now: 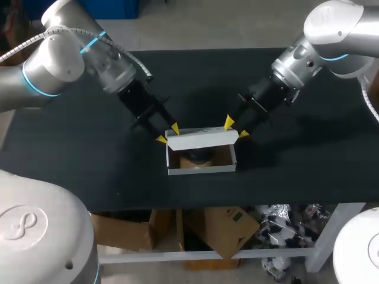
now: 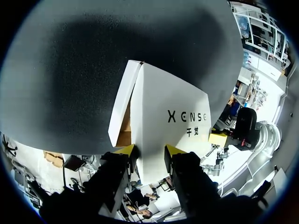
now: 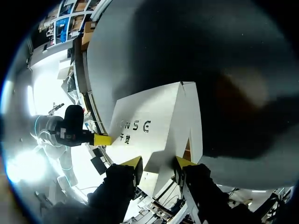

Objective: Assemble the packaging by folding the flat box into shape, placing the metal phone stand inside, and closing the box properly

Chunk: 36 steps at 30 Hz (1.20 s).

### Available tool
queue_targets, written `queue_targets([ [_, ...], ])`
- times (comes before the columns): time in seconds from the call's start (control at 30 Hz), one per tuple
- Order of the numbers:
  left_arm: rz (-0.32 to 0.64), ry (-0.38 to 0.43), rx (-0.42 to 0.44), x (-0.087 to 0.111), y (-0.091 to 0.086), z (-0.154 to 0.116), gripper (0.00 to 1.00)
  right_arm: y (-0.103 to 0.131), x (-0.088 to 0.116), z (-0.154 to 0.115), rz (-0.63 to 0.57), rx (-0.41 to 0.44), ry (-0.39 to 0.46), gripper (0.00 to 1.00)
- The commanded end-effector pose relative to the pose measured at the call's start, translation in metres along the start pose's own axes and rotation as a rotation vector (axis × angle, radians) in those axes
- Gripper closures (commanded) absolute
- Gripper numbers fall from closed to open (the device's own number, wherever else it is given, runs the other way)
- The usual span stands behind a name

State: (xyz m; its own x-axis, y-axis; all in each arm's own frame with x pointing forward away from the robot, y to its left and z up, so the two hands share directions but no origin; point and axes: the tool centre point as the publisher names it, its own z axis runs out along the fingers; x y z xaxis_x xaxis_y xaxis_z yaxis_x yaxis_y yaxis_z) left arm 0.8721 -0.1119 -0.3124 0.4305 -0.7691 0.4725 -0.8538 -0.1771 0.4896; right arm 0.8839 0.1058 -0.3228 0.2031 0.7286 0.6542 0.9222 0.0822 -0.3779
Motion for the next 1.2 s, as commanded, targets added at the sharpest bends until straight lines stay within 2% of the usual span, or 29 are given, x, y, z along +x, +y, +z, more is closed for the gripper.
queue_targets([
  [0.03, -0.003, -0.008, -0.001, 0.0038, 0.0001, -0.0004, 0.62, 0.0020, 0.0041, 0.0003, 0.001, 0.010, -0.004, 0.55],
  [1.2, -0.013, -0.015, -0.013, 0.0093, -0.0023, -0.0035, 0.61, 0.0057, 0.0117, -0.0026, 0.001, 0.014, -0.013, 0.55],
])
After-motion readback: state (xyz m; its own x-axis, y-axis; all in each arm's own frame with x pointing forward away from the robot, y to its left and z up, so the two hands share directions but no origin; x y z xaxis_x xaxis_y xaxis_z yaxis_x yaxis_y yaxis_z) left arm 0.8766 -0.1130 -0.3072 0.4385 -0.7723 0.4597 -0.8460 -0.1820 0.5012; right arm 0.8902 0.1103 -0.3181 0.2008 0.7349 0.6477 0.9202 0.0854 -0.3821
